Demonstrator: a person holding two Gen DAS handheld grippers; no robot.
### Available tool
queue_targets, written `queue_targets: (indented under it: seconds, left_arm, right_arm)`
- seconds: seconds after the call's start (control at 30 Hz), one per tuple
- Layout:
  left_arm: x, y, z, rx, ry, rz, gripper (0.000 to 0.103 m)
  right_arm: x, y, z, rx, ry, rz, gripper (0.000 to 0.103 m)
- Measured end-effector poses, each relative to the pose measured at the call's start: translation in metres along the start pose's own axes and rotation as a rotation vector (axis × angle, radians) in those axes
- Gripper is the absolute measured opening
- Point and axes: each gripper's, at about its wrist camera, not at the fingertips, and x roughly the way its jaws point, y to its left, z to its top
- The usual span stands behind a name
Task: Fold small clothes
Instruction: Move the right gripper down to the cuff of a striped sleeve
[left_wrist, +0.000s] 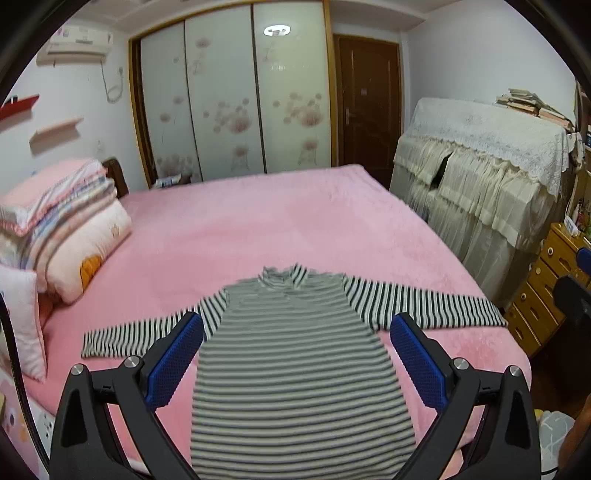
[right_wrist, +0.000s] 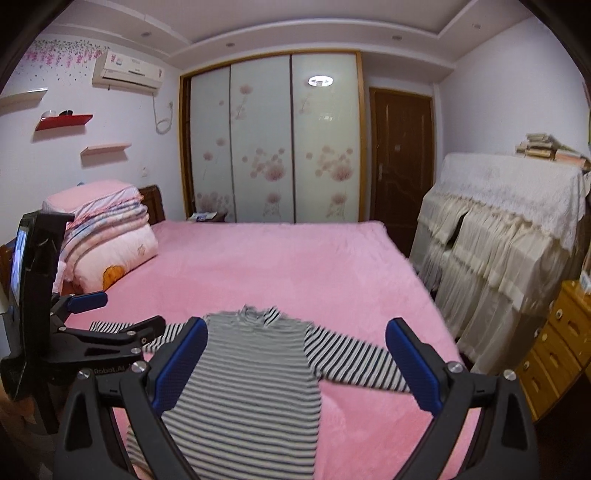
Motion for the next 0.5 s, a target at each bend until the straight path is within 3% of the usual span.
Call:
queue_targets:
  seconds: [0.23,0.5]
  left_arm:
    - [-0.003,-0.022,0.045,0.018,-0.078,-0.024,0.101]
    - [0.033,-0.084,0.088,0.090,-0.141,-0.038,0.101]
  right_arm:
    - [-0.009,-0.041,0.033,0.030,-0.052,-0.026,0.098]
    - [-0.002,-0.118,0.049,0.108,-0.073,-0.151,0.098]
